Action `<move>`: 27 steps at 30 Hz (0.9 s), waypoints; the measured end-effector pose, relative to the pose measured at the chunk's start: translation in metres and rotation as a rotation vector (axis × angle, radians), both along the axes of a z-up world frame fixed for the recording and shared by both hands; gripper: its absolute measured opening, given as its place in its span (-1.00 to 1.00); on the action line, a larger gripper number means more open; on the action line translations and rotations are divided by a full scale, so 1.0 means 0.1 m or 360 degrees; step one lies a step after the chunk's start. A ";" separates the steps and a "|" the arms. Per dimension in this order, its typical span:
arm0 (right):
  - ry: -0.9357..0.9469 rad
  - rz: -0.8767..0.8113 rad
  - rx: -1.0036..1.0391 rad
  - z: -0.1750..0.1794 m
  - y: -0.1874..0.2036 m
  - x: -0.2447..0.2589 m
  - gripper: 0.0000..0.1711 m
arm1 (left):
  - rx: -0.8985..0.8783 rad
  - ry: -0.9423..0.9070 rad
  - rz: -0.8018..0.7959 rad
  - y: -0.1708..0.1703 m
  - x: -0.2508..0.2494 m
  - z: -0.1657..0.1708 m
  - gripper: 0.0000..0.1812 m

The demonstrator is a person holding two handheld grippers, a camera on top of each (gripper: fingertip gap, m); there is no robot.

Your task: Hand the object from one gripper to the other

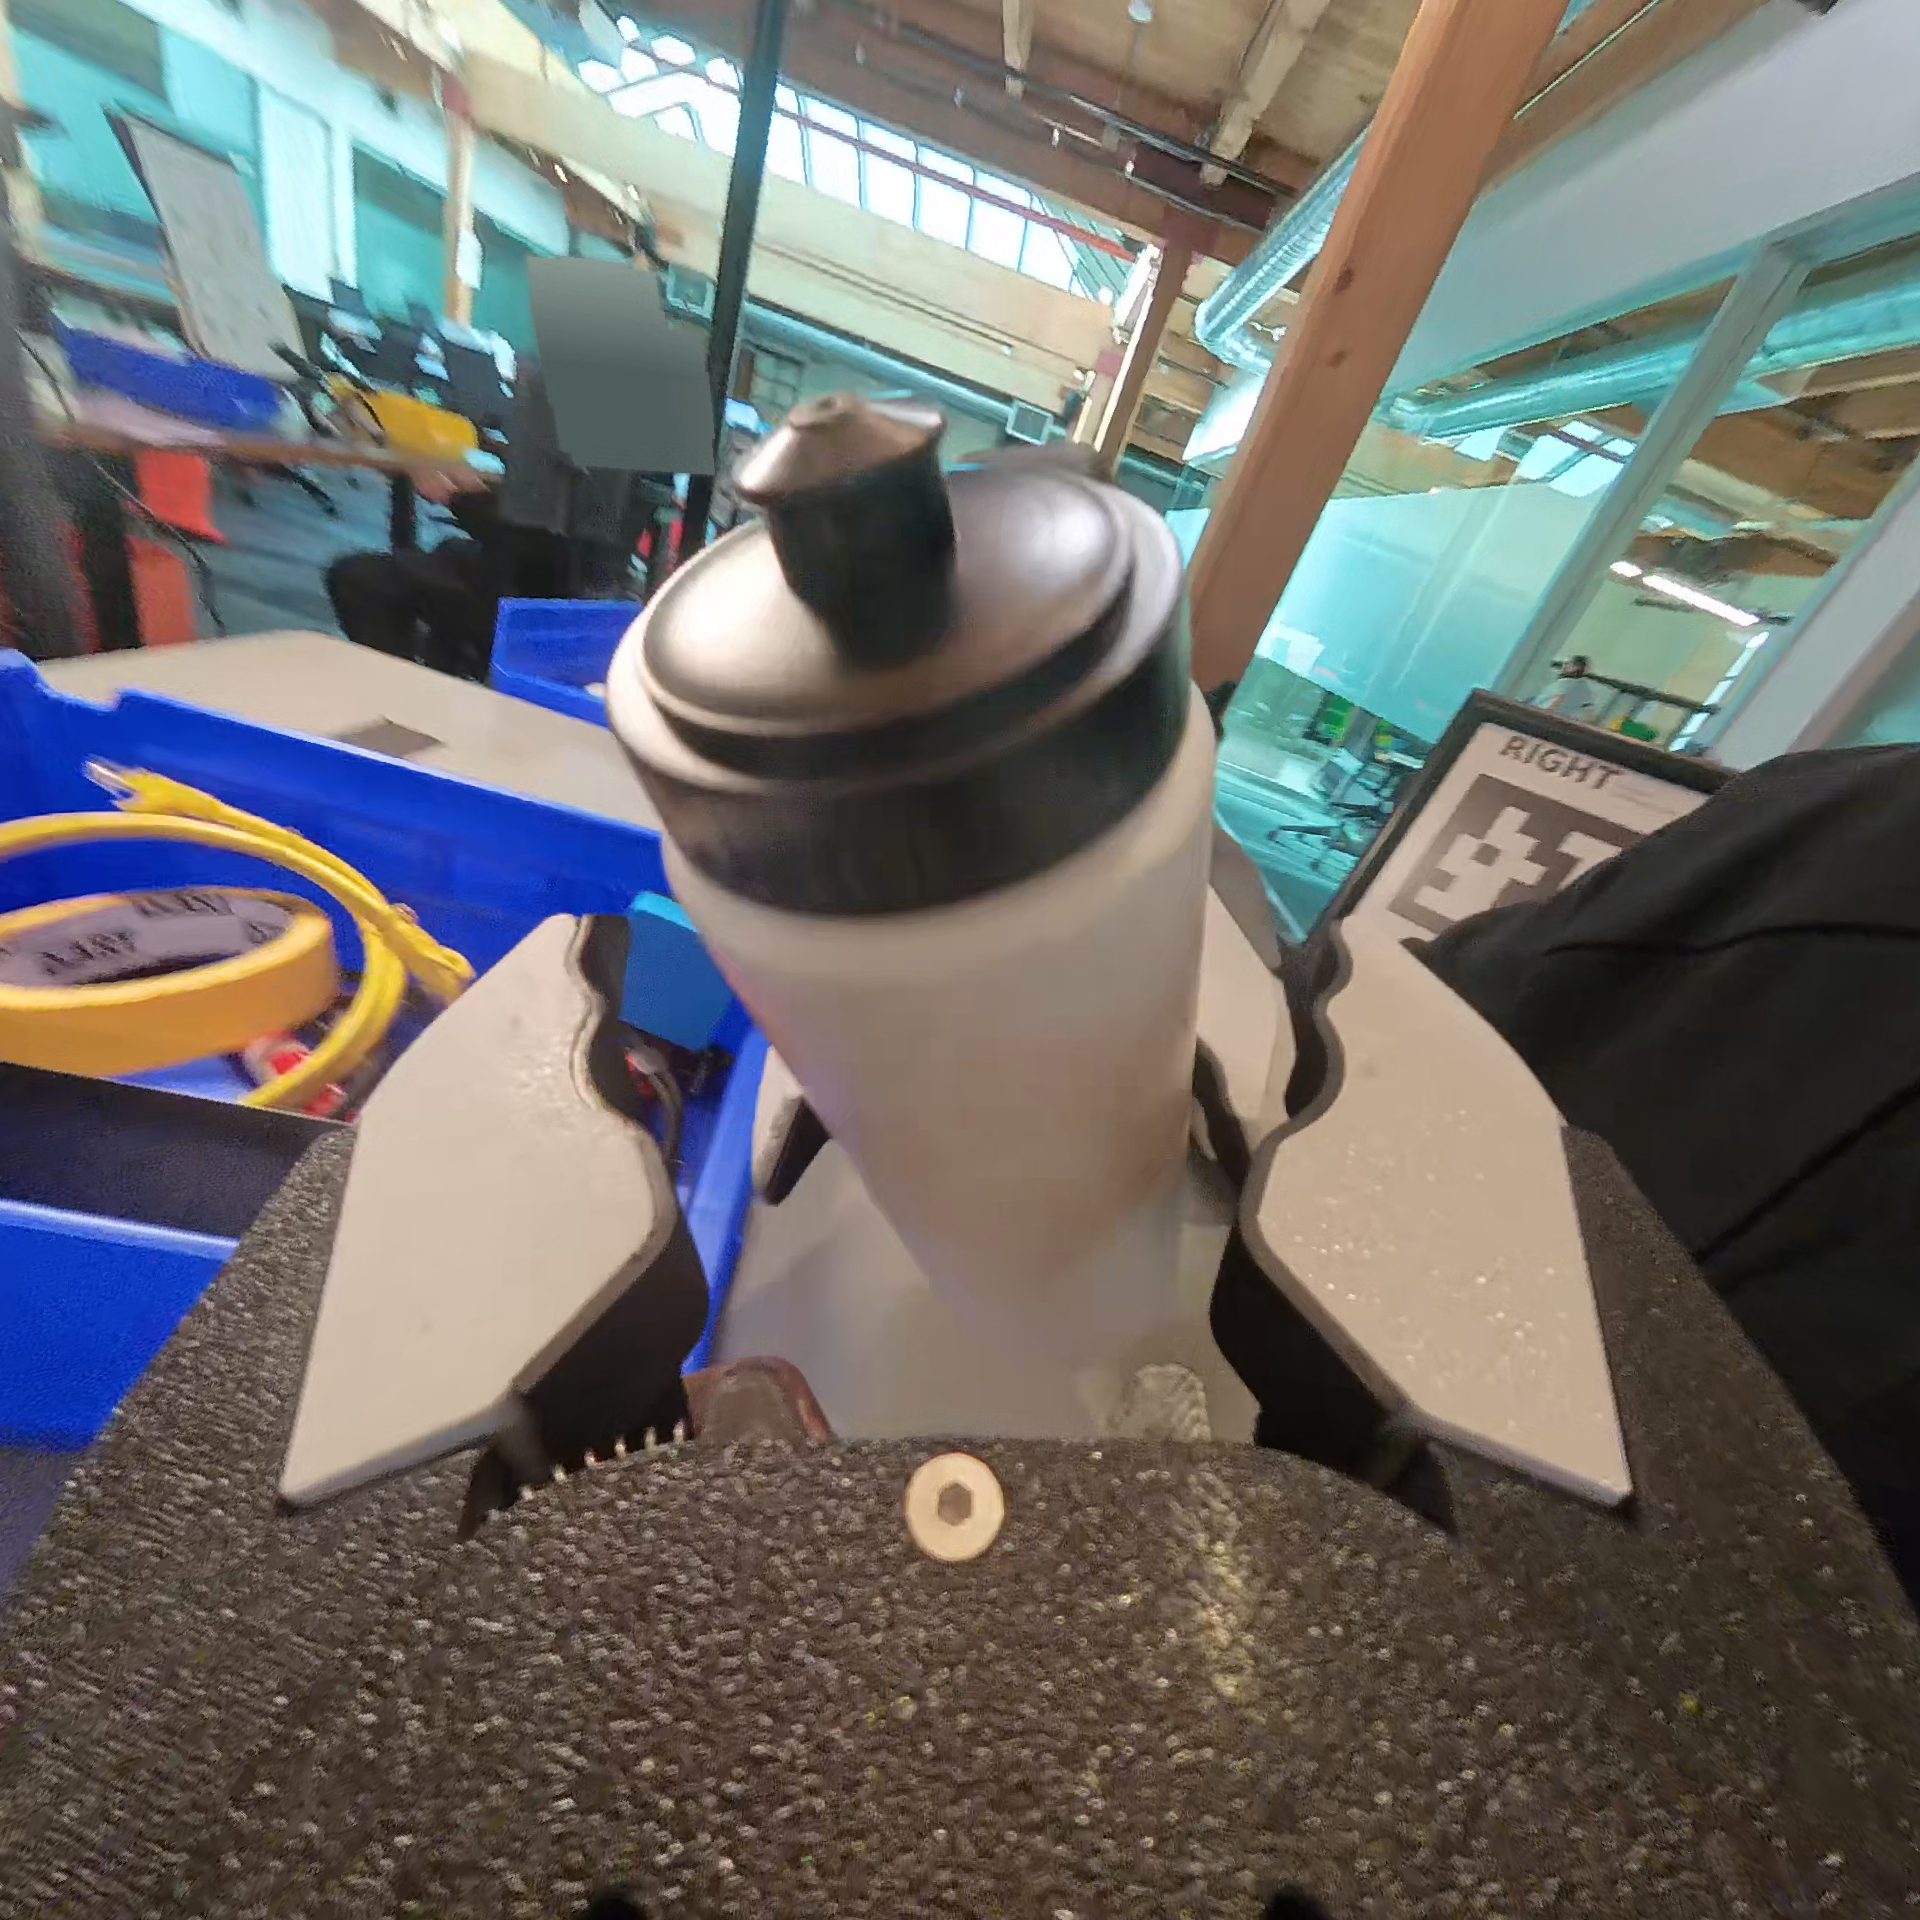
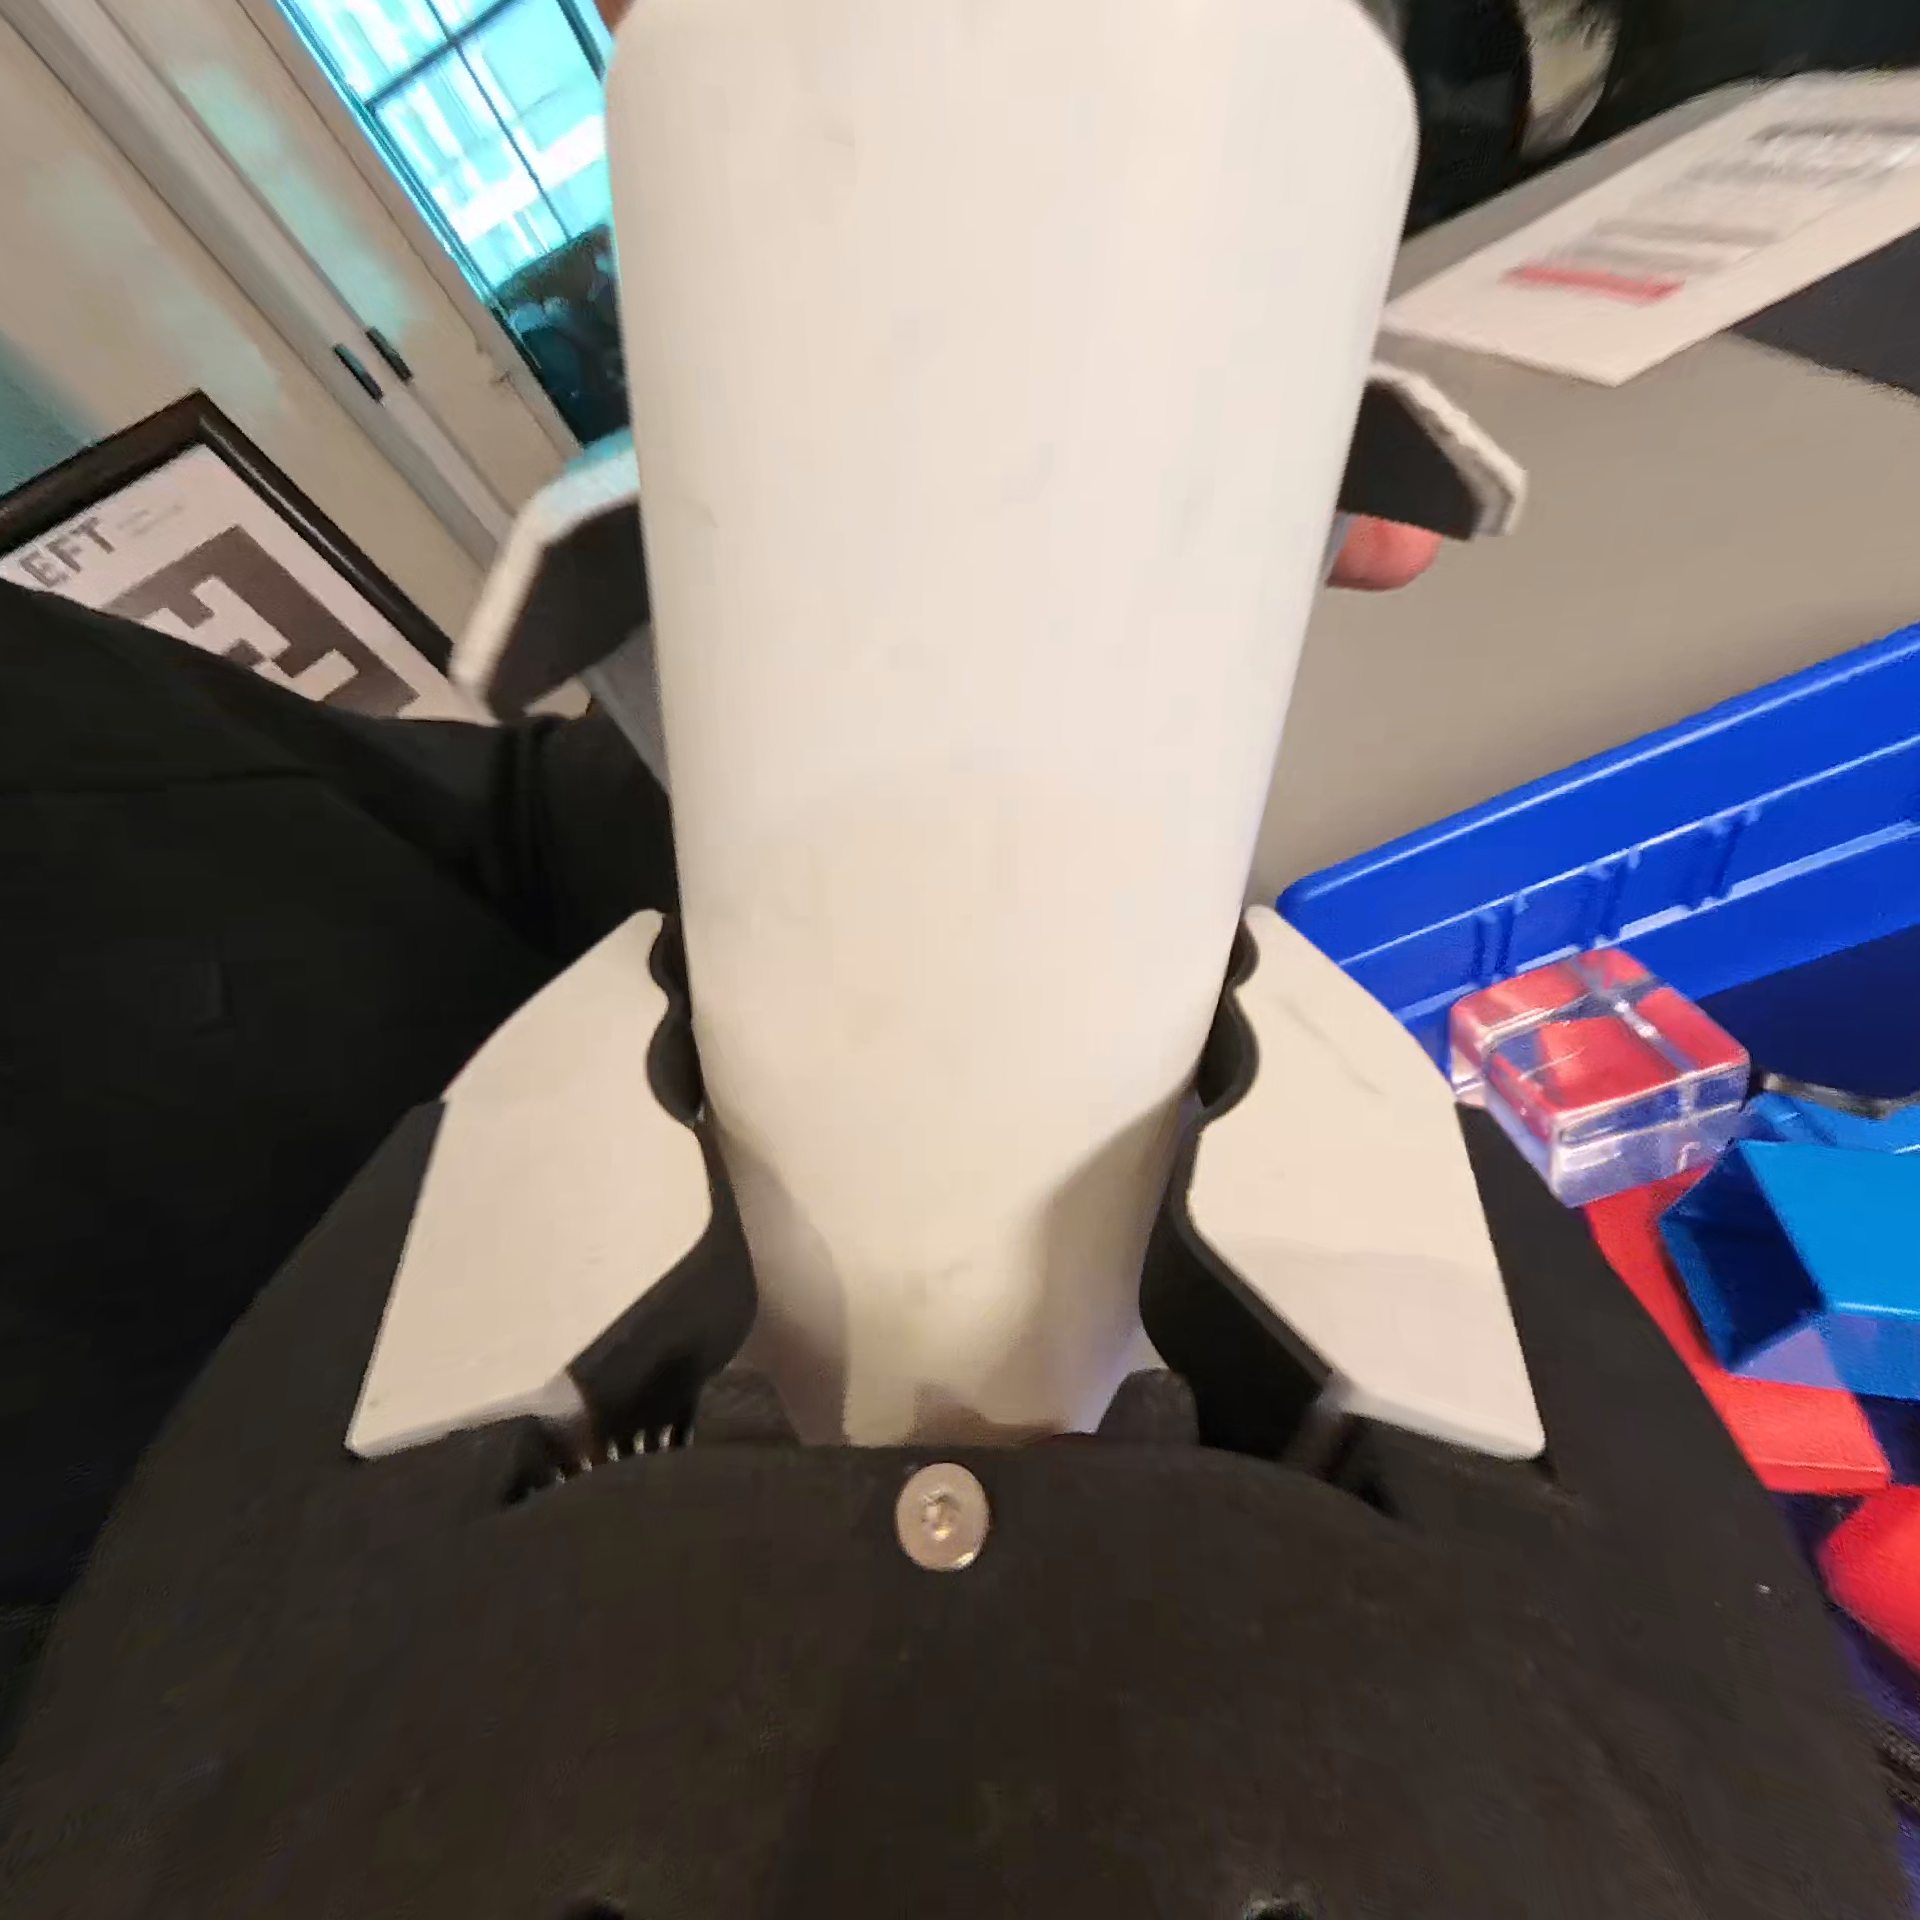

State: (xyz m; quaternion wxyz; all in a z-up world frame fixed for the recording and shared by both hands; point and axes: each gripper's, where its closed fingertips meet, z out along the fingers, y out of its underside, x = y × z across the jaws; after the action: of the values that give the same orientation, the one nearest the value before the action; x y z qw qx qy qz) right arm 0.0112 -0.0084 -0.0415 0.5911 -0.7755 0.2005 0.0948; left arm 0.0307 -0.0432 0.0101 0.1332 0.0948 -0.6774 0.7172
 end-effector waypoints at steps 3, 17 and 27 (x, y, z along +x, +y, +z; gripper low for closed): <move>0.0001 0.0007 -0.0121 -0.14 0.05 -0.03 0.12 | 0.0068 0.0151 -0.0074 -0.07 -0.05 -0.10 0.36; -0.0449 -0.0367 -0.0420 -0.19 -0.11 0.25 0.04 | -0.0049 0.0297 0.0173 -0.05 0.22 -0.12 0.14; -0.1459 -0.0957 -0.0730 0.06 -0.29 0.45 0.15 | -0.0572 0.0239 0.0986 0.68 0.78 0.25 0.14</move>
State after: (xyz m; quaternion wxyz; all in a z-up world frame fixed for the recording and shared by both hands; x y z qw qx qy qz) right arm 0.0560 -0.0376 -0.0351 0.4356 -0.7545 0.1511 -0.4671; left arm 0.1090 0.0248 0.0354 -0.0265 0.3229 -0.4680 0.8222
